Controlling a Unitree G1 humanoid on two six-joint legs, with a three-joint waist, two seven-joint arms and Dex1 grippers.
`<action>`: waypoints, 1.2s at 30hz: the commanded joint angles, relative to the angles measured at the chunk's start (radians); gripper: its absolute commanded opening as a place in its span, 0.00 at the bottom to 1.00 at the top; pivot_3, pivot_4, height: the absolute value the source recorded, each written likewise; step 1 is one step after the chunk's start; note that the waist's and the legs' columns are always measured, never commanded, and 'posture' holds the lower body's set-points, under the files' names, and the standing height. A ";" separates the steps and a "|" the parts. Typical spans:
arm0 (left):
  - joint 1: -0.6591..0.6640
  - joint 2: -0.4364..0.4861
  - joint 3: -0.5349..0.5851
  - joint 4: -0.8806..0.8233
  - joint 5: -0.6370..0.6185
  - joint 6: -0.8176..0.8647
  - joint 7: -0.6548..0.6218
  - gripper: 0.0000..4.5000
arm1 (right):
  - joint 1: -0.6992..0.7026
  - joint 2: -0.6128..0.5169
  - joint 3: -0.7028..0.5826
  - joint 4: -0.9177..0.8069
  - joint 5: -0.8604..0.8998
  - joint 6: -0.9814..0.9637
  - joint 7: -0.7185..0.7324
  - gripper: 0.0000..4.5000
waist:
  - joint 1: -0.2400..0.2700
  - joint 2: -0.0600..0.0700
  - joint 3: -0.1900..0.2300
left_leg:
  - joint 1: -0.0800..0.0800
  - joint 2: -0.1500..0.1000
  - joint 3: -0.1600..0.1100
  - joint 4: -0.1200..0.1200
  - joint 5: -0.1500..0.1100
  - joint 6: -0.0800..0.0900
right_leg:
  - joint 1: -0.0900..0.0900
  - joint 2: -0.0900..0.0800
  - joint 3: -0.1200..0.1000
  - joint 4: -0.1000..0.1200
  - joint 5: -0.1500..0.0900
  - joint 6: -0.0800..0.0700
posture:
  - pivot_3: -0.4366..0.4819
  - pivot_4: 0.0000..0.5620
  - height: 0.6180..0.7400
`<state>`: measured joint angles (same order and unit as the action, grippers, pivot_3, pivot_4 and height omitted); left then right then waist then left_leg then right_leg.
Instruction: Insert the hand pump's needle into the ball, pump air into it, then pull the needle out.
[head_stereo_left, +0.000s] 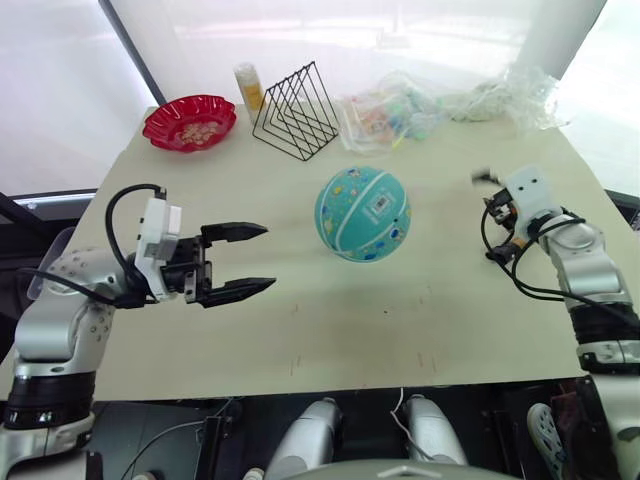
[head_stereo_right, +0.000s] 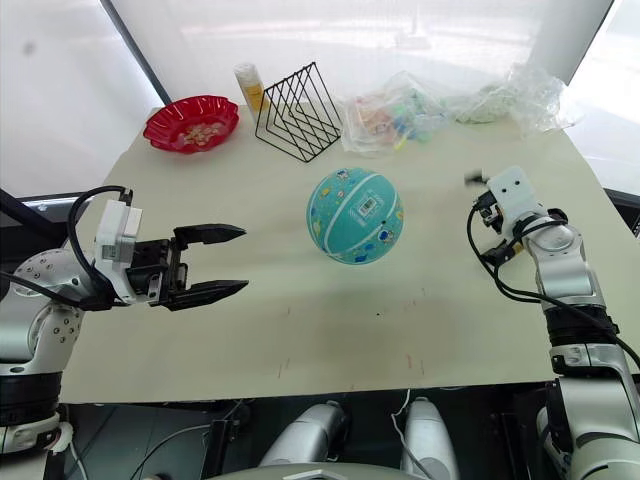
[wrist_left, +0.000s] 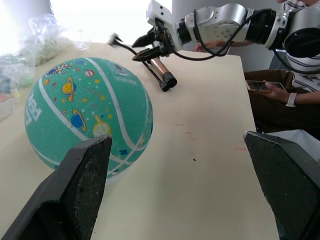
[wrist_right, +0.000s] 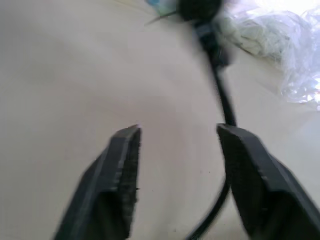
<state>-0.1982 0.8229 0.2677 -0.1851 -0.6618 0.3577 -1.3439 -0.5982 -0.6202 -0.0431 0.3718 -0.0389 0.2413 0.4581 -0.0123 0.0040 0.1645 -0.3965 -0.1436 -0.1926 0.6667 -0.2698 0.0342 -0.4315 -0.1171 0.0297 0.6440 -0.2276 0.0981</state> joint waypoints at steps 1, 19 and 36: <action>0.005 -0.001 0.019 -0.036 -0.016 -0.014 0.017 1.00 | -0.038 -0.051 -0.062 -0.046 0.007 -0.069 -0.013 0.92 | 0.000 0.000 0.000 | 0.000 0.000 0.000 0.000 0.000 0.000 | -0.001 0.000 0.000 0.000 0.000 0.000 | 0.48 0.27 1.00; 0.094 -0.072 0.018 -0.047 0.047 -0.063 0.161 1.00 | 0.391 0.039 -0.232 -0.483 0.398 0.034 0.193 1.00 | 0.002 0.001 0.000 | 0.002 0.010 0.007 0.000 0.000 -0.001 | -0.001 0.009 0.008 0.000 0.002 -0.004 | 0.48 0.27 1.00; 0.389 -0.175 0.095 -0.013 0.157 -0.167 0.377 1.00 | 0.689 0.016 -0.324 -0.398 0.468 -0.160 0.393 1.00 | 0.004 0.001 0.000 | 0.015 0.014 0.020 -0.002 -0.002 0.003 | 0.005 0.013 0.018 0.001 0.004 -0.005 | 0.48 0.27 1.00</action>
<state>0.1748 0.6470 0.3292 -0.1922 -0.5118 0.2210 -0.9742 0.0951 -0.5931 -0.3355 -0.0180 0.4077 0.1156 0.8322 -0.0084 0.0046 0.1641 -0.3819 -0.1293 -0.1730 0.6646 -0.2722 0.0366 -0.4264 -0.1045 0.0476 0.6455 -0.2231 0.0935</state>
